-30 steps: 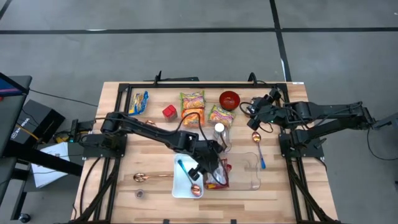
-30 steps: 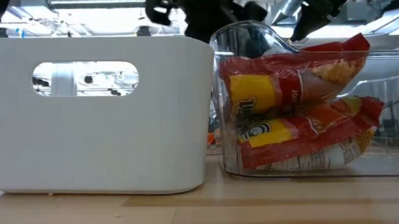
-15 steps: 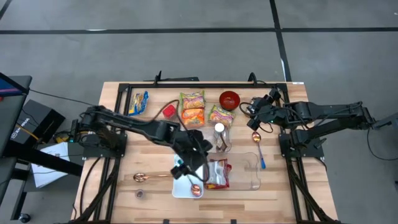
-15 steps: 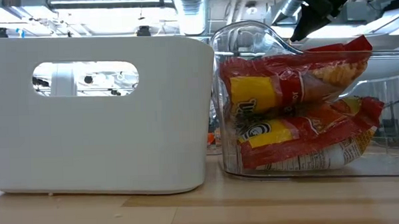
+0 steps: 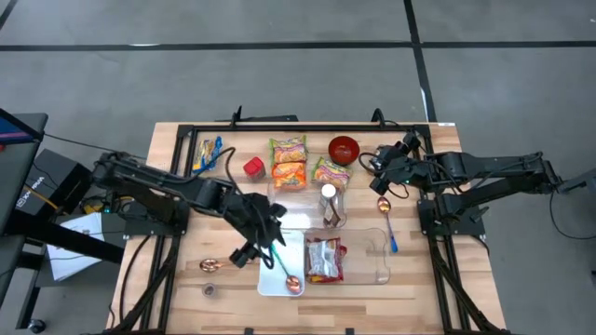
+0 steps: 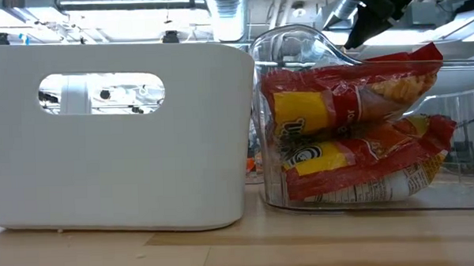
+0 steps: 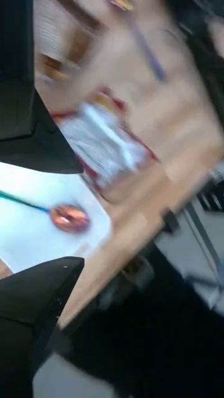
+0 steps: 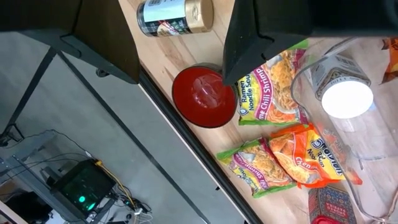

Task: Pick & Place Food Item
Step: Put the brown spice bottle into the top transparent bin

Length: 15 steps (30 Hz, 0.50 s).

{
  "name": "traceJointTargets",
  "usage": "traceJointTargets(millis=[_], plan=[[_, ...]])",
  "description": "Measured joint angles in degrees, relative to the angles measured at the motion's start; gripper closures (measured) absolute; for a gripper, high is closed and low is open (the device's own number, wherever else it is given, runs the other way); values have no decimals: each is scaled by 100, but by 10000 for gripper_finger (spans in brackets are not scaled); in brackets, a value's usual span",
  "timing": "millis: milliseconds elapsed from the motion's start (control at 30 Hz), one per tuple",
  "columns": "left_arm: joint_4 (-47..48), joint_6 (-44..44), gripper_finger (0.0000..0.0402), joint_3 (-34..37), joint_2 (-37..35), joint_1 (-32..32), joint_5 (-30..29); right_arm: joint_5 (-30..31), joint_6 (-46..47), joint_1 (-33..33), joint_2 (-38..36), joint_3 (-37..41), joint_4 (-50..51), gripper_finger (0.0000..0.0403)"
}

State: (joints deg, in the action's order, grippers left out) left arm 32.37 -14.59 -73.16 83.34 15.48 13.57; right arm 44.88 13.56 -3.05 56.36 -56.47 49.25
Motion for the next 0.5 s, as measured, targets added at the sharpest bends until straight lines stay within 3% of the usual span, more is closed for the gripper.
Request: traceJointTargets(millis=[100,233,367,500], plan=[[-8,522,176,506,-210,100,-550,0,0,0,0,0,-8,182],[-4,1639,172,1160,-368,388,-671,0,2,1,0,0,-11,182],[26,2642,168,1513,-381,1038,-874,0,2,2,-2,0,-9,182],[142,3528,161,1582,-381,1777,-1542,-2,11,1,0,0,-9,182]])
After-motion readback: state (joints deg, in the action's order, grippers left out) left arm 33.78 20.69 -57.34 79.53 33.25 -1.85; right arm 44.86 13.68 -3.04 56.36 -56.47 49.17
